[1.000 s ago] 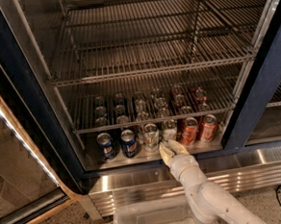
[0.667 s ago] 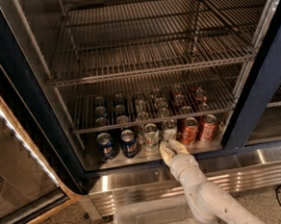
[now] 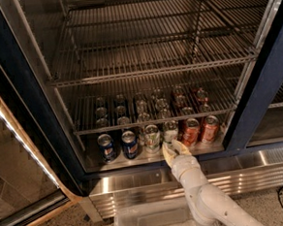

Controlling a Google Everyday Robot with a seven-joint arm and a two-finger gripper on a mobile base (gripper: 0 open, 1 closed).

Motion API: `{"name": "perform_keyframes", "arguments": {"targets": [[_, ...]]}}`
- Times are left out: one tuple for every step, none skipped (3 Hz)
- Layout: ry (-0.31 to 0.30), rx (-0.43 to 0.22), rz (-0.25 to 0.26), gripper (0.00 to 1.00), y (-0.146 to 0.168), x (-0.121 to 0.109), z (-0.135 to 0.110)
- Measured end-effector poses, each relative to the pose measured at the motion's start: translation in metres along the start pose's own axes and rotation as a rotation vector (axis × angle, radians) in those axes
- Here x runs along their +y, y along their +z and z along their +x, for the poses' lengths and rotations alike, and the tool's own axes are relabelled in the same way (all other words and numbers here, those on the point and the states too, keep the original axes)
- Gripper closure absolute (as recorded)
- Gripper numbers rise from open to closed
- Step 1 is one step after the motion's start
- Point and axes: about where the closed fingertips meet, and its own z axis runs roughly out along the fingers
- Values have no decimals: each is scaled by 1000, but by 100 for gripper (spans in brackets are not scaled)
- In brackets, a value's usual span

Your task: Pick 7up can from bottom shelf of fridge

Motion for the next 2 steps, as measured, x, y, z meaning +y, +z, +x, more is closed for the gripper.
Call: {"name": "perform_keyframes", "arguments": {"targets": [[33,-3,-23,60,-4,0,-4],[33,-3,-23,57,-4,0,-4]]}}
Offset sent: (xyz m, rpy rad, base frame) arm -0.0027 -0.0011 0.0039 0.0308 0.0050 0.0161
